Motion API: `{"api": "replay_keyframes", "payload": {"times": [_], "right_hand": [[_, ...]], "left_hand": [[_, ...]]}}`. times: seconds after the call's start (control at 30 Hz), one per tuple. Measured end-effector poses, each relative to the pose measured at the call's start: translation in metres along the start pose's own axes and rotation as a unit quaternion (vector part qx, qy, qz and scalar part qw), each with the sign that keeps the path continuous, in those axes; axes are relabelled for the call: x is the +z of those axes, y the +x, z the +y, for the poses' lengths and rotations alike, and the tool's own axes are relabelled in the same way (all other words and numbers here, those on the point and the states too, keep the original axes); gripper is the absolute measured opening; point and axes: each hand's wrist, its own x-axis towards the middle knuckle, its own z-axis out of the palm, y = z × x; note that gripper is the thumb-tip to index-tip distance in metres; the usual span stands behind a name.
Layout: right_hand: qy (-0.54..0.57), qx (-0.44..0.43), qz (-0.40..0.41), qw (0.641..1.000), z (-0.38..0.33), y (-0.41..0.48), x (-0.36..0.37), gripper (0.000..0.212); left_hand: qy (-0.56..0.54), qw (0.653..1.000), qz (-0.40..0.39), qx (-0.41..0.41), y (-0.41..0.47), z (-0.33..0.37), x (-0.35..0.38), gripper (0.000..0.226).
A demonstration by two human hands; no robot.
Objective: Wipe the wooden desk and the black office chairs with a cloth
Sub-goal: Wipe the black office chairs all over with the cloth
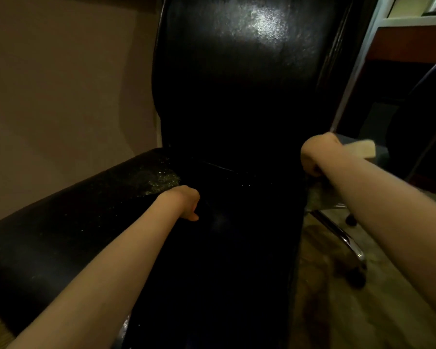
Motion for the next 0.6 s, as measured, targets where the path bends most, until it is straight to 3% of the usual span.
{"api": "replay_keyframes", "payload": {"times": [0.03, 0.13, 0.23, 0.33, 0.43, 0.6], "right_hand": [[-0.011, -0.012, 0.029, 0.999, 0.008, -0.008, -0.006, 0.022], [0.063, -0.087, 0.069, 0.992, 0.004, -0.017, -0.019, 0.038], [0.206, -0.108, 0.174, 0.957, -0.045, -0.017, -0.008, 0.037], [0.243, -0.108, 0.276, 0.924, -0.104, -0.005, 0.006, 0.042], [0.187, -0.156, 0.265, 0.933, -0.142, 0.014, 0.013, 0.05], [0.163, -0.21, 0.215, 0.94, -0.129, 0.035, 0.017, 0.046]], "left_hand": [[0.014, 1.0, -0.005, -0.005, 0.001, 0.002, -0.001, 0.033], [0.046, 0.999, -0.016, -0.012, 0.006, 0.009, -0.005, 0.038], [0.036, 0.998, -0.029, -0.038, 0.005, 0.015, -0.016, 0.045], [-0.004, 0.999, -0.032, -0.022, 0.02, 0.019, -0.03, 0.04], [0.005, 1.0, 0.019, -0.021, 0.04, 0.028, -0.024, 0.045], [-0.024, 0.999, 0.006, -0.031, 0.056, 0.022, -0.011, 0.048]]}}
